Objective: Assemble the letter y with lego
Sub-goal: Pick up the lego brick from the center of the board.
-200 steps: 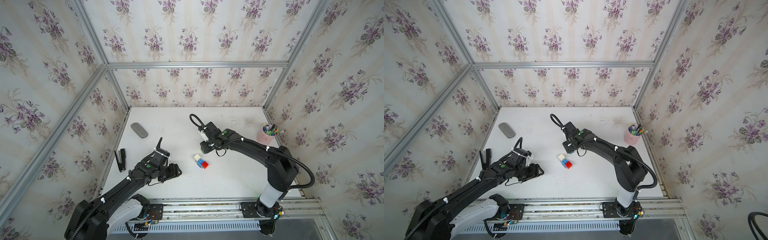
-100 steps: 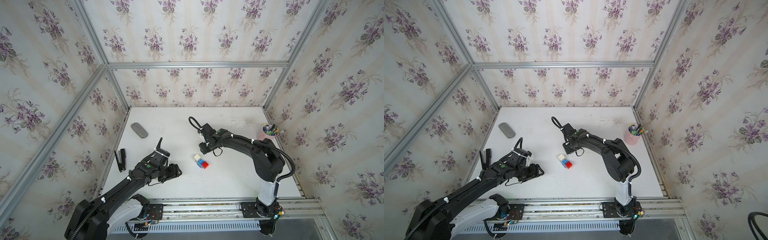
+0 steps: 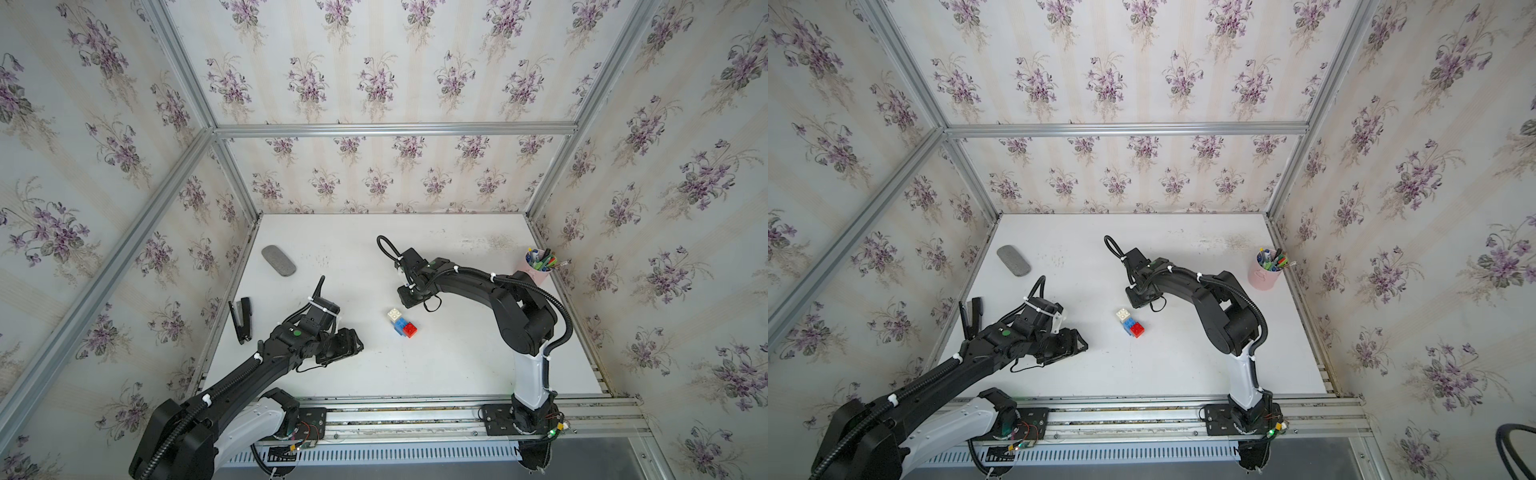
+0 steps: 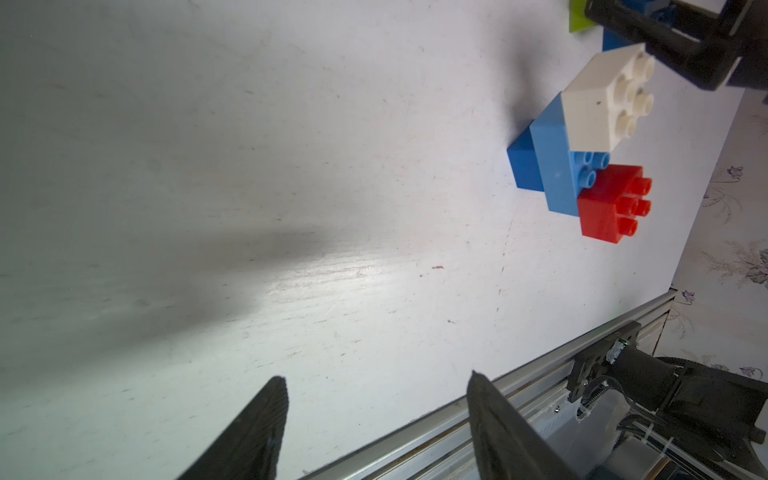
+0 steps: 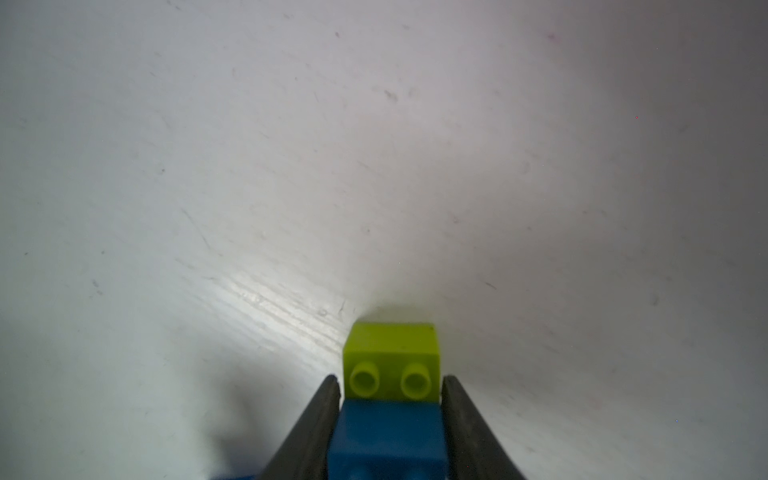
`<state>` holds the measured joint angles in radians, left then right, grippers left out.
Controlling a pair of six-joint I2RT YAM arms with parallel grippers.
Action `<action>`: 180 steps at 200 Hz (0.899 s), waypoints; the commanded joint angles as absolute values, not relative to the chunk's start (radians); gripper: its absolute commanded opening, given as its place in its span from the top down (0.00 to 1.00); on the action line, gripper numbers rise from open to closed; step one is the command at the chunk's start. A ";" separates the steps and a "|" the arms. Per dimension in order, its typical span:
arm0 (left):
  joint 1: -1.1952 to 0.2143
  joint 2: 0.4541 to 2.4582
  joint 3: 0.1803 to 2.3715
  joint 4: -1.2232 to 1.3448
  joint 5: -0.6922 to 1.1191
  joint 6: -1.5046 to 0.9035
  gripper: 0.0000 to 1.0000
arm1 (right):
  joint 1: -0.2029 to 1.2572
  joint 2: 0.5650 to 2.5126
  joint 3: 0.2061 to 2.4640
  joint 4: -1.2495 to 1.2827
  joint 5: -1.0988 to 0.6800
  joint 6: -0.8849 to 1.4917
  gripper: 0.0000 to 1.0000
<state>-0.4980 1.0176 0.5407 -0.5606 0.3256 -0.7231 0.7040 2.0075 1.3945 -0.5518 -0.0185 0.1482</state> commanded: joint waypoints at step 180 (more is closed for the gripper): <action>-0.407 0.868 0.506 -0.653 0.207 -0.811 0.29 | 0.948 1.930 1.528 -0.644 -0.105 0.012 0.70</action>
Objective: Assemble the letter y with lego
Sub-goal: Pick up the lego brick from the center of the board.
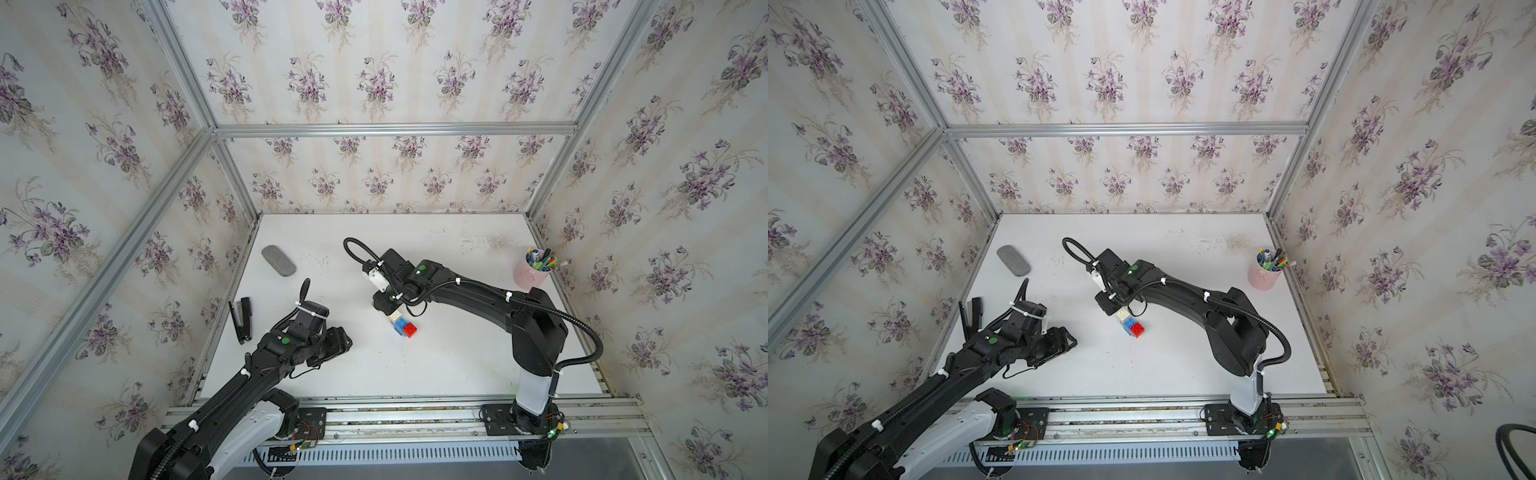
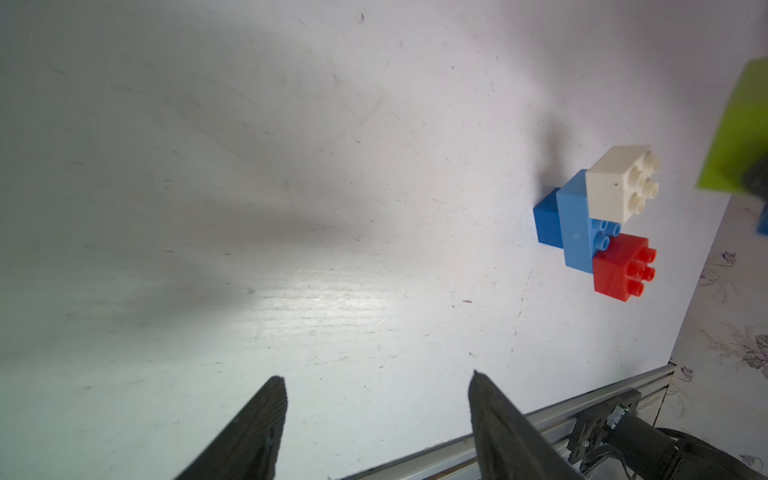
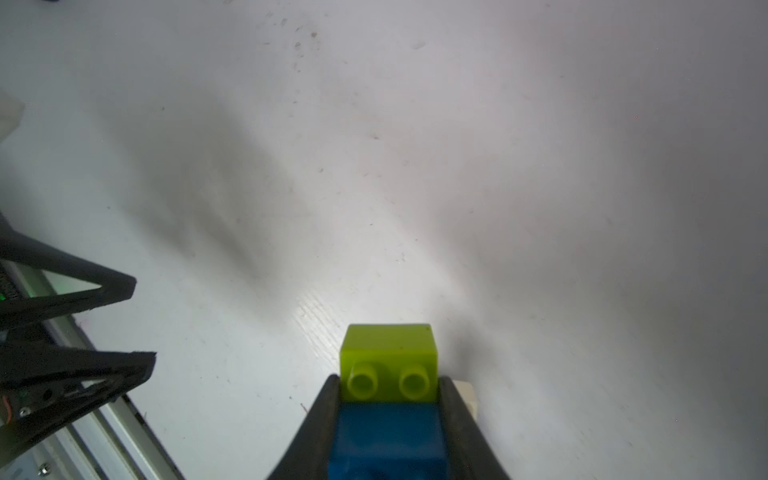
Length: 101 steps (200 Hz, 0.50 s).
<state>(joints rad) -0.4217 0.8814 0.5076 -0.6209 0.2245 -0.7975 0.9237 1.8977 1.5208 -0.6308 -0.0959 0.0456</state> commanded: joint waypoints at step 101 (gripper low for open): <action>-0.380 0.879 0.501 -0.657 0.230 -0.793 0.29 | 0.992 2.078 1.580 -0.613 -0.074 -0.024 0.70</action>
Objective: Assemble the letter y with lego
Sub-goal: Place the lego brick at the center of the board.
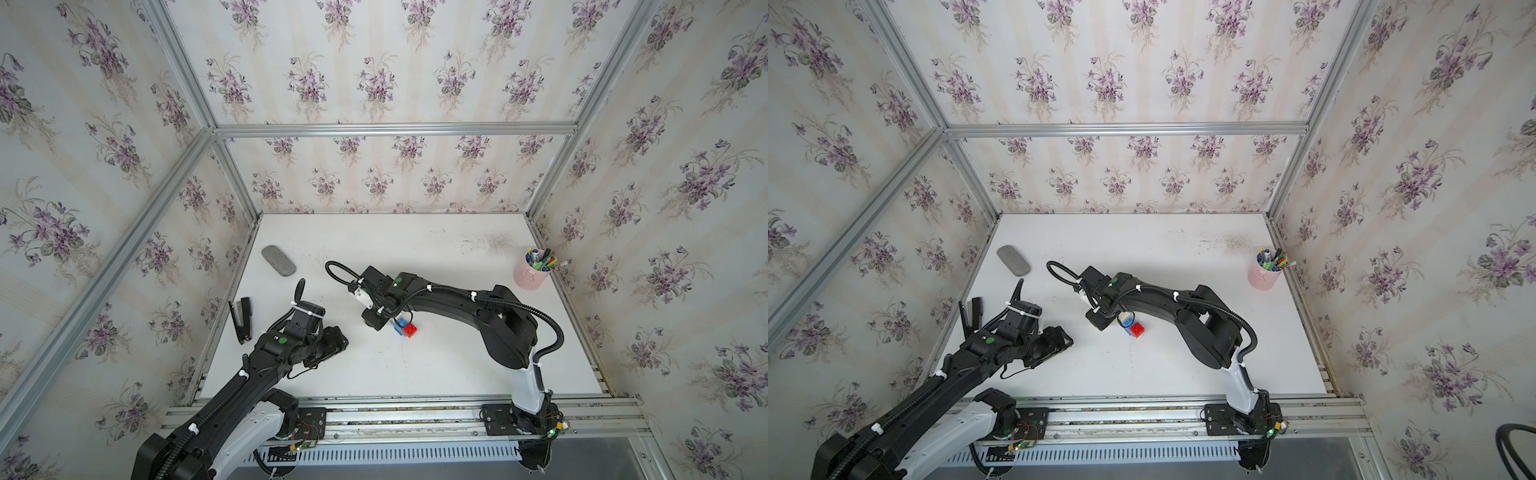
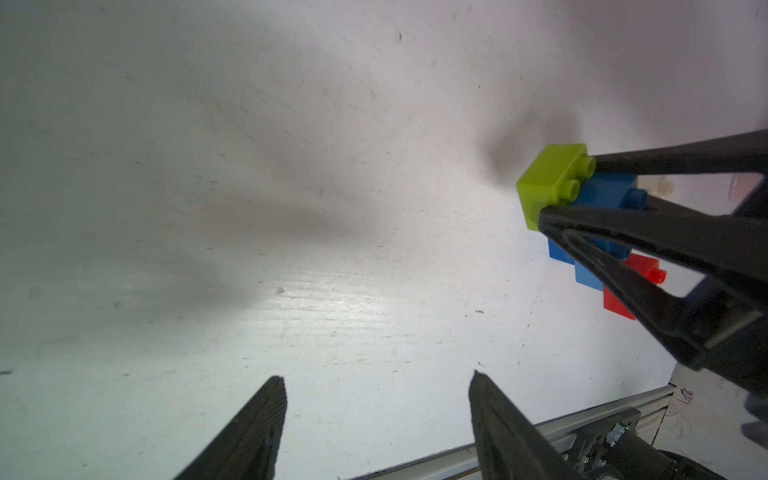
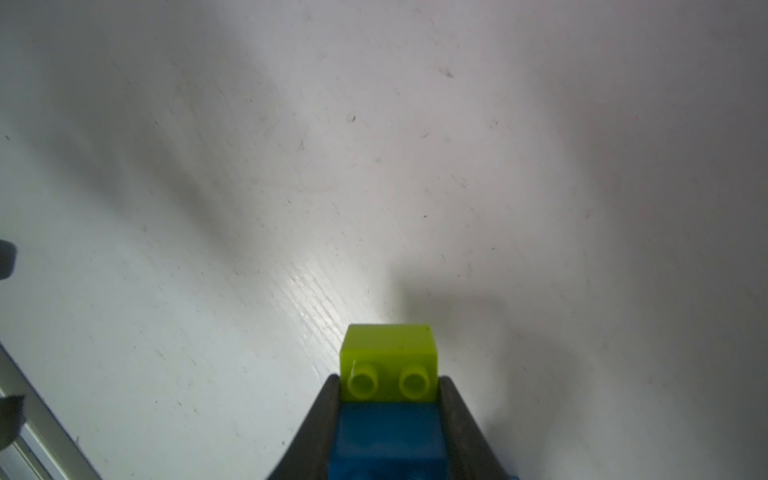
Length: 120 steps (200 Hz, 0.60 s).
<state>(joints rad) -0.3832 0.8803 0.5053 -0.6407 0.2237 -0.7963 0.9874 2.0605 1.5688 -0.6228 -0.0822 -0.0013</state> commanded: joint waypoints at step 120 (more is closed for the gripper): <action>-0.372 0.865 0.486 -0.659 0.239 -0.790 0.29 | 1.002 2.123 1.573 -0.583 -0.065 -0.045 0.65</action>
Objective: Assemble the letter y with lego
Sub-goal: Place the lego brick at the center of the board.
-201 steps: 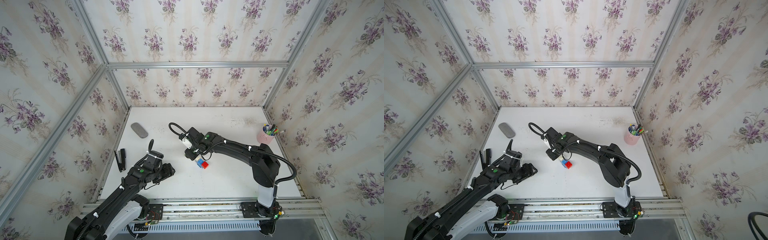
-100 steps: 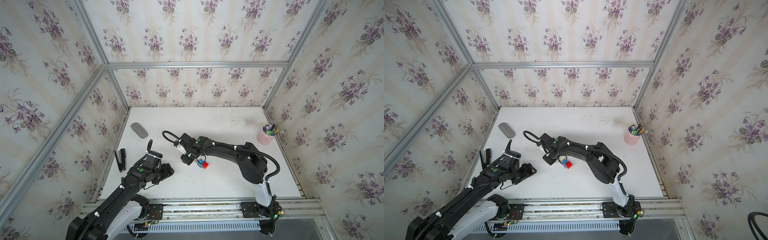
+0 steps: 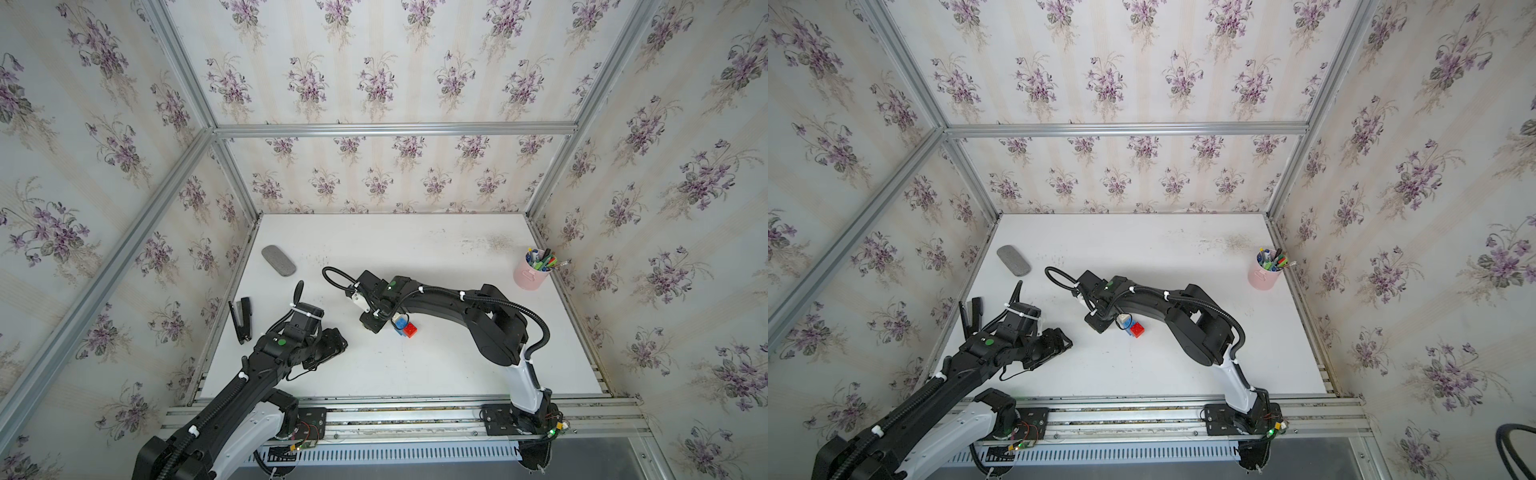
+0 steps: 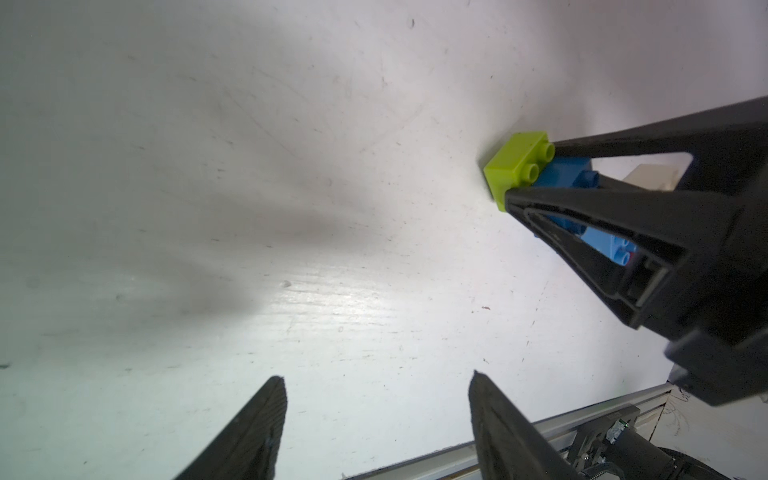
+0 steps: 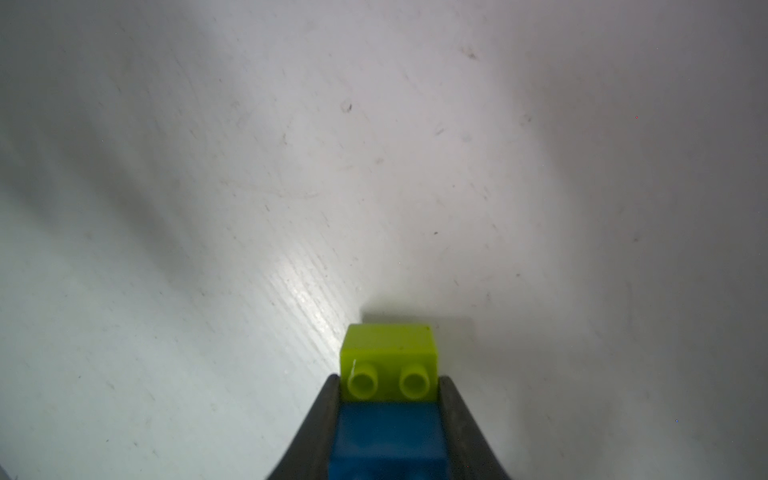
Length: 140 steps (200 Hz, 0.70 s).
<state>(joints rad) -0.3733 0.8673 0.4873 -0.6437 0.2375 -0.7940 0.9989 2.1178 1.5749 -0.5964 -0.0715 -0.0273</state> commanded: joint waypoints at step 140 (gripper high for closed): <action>-0.370 0.946 0.552 -0.656 0.258 -0.734 0.29 | 0.973 1.838 1.443 -0.578 0.043 0.068 0.41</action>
